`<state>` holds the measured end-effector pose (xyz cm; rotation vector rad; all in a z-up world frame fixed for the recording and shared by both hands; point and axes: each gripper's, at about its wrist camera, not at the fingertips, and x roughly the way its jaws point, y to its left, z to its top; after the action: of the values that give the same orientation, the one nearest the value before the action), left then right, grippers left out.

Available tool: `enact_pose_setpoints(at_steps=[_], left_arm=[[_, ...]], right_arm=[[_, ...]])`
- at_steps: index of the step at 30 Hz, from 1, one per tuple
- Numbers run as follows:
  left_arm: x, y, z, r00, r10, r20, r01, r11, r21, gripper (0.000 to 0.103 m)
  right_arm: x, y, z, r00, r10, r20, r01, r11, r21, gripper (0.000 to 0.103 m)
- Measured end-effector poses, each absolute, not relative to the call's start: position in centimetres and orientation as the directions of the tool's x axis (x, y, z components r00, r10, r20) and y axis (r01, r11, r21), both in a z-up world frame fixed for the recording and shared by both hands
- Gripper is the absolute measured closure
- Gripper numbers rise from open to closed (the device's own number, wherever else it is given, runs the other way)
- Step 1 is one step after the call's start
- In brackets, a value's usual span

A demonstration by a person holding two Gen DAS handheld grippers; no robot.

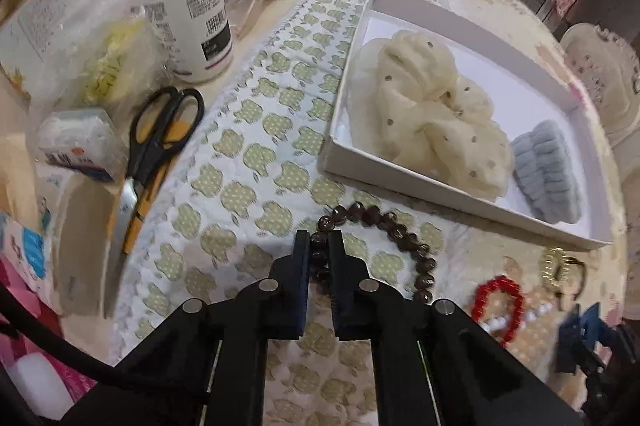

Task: Organize jewelry
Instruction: 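Grasp the dark bead bracelet with the left tool while the right tool lifts the clip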

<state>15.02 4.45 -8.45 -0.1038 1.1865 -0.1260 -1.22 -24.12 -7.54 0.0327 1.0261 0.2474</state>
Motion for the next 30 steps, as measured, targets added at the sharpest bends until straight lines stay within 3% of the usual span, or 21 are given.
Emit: enact_pose_setpoints(at_steps=[17, 30], left_arm=[[13.0, 3.3, 3.4, 0.531, -0.211, -0.821, 0.114, 0.977, -0.178, 0.096], [17.0, -3.8, 6.2, 0.563, -0.230, -0.794, 0.229, 0.966, -0.118, 0.096]], right_arm=[[-1.9, -24.9, -0.4, 0.622, 0.296, -0.725, -0.228, 0.954, 0.193, 0.056], [2.3, -26.0, 1.3, 0.659, 0.276, -0.699, -0.181, 0.961, 0.208, 0.056]])
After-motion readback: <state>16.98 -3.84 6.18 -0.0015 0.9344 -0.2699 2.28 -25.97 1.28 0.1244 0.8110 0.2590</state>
